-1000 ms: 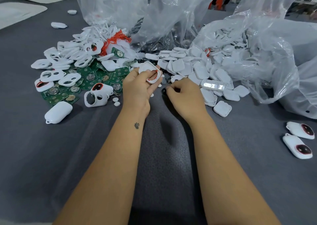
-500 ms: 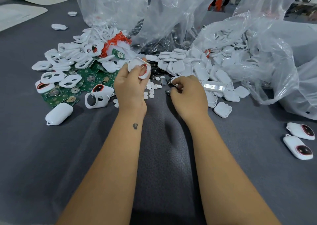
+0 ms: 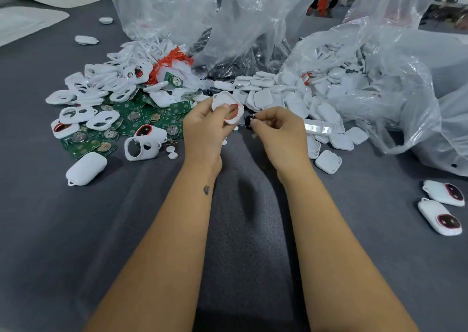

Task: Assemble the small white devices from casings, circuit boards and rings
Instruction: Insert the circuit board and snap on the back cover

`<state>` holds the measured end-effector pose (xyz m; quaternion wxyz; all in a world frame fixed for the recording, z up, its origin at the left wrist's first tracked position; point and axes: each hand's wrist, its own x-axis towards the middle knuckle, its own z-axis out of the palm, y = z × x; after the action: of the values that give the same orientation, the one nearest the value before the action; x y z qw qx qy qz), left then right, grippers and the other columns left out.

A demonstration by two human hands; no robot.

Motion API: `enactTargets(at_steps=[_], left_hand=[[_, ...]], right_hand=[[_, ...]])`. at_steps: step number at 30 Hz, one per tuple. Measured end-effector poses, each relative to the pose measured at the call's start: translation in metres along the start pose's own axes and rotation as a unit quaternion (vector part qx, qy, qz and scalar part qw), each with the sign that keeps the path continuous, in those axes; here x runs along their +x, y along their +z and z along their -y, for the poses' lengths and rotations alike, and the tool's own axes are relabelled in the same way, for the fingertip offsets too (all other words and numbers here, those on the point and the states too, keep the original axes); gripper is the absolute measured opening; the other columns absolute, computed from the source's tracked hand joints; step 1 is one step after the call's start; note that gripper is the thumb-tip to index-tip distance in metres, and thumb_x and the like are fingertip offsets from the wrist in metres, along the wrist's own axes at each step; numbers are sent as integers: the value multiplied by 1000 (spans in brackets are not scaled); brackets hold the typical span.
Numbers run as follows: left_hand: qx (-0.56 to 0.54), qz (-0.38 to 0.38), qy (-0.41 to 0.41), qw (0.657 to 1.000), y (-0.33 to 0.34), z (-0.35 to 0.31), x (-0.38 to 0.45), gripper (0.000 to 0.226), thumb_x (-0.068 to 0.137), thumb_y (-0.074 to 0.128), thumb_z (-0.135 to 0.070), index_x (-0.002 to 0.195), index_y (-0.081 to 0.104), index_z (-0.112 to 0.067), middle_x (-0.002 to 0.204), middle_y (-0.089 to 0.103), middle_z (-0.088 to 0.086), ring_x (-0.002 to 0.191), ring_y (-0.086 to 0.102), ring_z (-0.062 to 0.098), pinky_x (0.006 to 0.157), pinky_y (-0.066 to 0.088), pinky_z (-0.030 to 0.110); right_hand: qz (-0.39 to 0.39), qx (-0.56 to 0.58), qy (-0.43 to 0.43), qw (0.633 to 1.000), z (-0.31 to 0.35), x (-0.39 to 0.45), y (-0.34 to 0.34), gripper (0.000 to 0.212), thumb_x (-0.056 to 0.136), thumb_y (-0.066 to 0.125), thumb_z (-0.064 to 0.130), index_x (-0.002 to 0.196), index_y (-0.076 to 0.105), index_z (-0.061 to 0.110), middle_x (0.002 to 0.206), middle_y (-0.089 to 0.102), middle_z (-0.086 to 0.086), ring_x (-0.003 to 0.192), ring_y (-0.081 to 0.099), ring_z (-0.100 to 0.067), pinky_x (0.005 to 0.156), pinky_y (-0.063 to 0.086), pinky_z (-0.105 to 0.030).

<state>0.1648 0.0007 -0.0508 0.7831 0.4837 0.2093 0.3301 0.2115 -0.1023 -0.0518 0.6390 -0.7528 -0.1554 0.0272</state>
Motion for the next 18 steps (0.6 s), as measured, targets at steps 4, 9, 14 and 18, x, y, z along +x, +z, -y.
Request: enactTargets(at_steps=[4,9,14,18], left_hand=[[5,3,-17,1000,2,-1,-2,36,88,56,8,63,68,-15,72,68,8,76,67,20,69,61,29],[21,24,-36,999,3,-2,-5,13,90,55,6,80,56,-2,86,63,18,82,66,24,74,61,30],[1,48,-50,998,3,-3,-4,19,91,51,6,87,45,-11,87,45,14,79,50,25,65,57,24],[-22,45,-71,996,1,-1,-3,12,92,52,5,100,51,-4,80,54,13,85,55,27,72,58,27]], right_hand=[[-12,129,-11,992,8,-3,-3,18,83,68,2,79,66,19,71,60,2,66,52,-10,61,41,-21],[2,63,-121,991,7,-7,1,23,81,66,-2,79,66,21,75,64,0,69,56,-15,66,52,-36],[-28,-123,-249,960,-4,-6,4,16,80,65,8,87,72,20,86,62,2,73,55,-7,66,48,-28],[-26,-155,-288,945,-6,-6,3,15,80,66,10,89,73,20,90,56,6,78,56,-9,64,51,-38]])
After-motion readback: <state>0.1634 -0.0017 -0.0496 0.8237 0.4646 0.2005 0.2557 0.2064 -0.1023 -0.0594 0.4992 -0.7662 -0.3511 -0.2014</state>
